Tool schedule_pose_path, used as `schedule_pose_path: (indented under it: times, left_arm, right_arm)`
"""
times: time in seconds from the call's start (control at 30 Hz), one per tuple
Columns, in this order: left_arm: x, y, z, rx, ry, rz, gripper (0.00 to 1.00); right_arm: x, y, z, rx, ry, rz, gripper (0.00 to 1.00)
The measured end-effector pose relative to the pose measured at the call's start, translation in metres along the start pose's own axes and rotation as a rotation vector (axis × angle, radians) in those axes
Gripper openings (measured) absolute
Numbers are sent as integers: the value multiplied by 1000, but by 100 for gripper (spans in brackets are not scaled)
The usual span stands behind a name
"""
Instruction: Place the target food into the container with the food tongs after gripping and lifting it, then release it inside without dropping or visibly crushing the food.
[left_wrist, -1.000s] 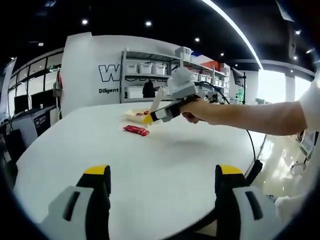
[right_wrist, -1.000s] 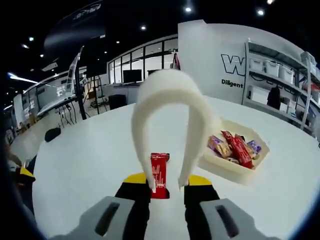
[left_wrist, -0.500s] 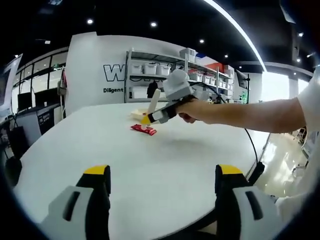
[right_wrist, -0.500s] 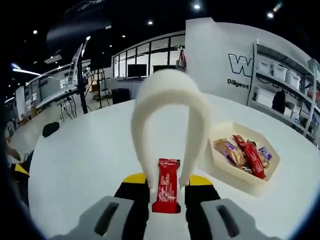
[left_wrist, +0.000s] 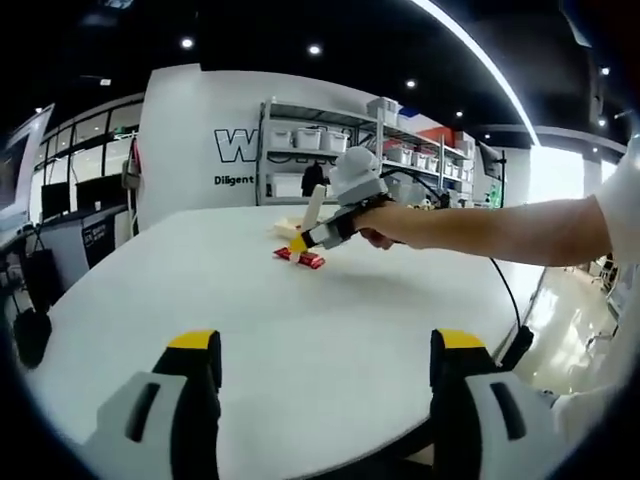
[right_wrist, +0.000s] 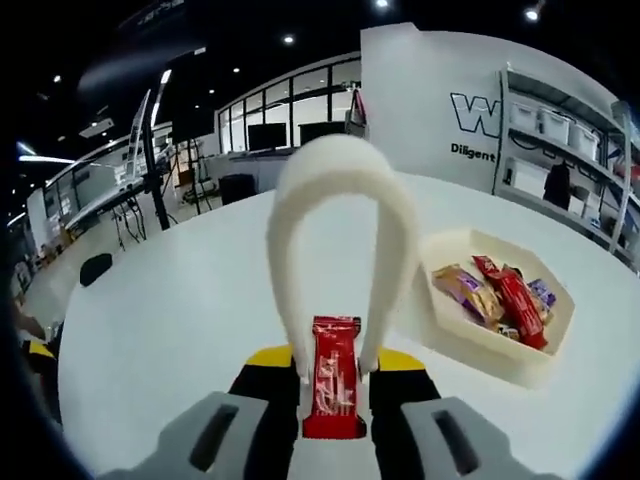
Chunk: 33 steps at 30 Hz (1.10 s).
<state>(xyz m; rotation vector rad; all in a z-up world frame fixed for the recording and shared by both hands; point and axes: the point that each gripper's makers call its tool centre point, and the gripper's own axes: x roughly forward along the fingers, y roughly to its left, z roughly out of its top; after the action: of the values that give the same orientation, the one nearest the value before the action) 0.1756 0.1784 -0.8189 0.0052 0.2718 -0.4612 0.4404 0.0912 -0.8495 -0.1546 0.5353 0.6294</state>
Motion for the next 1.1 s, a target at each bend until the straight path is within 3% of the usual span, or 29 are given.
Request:
schedule_pose_path:
  times: [0.3, 0.4, 0.6, 0.8, 1.0, 1.1]
  left_arm:
    - [0, 1, 0, -3, -1, 1, 84]
    - [-1, 3, 0, -2, -2, 4, 84]
    - [-2, 2, 3, -3, -9, 4, 84]
    - [0, -1, 4, -4, -12, -6, 84]
    - [5, -6, 8, -1, -17, -20, 84]
    - [8, -10, 8, 4, -13, -29, 84]
  right_arm:
    - [-2, -3, -2, 55, 12, -1, 15]
    - [-6, 3, 0, 135, 6, 36, 15]
    - [-23, 3, 22, 116, -45, 35, 15]
    - [-48, -21, 54, 124, -123, 0, 15]
    - [-68, -57, 70, 199, -171, -42, 15]
    - [-77, -71, 77, 196, -184, -67, 15]
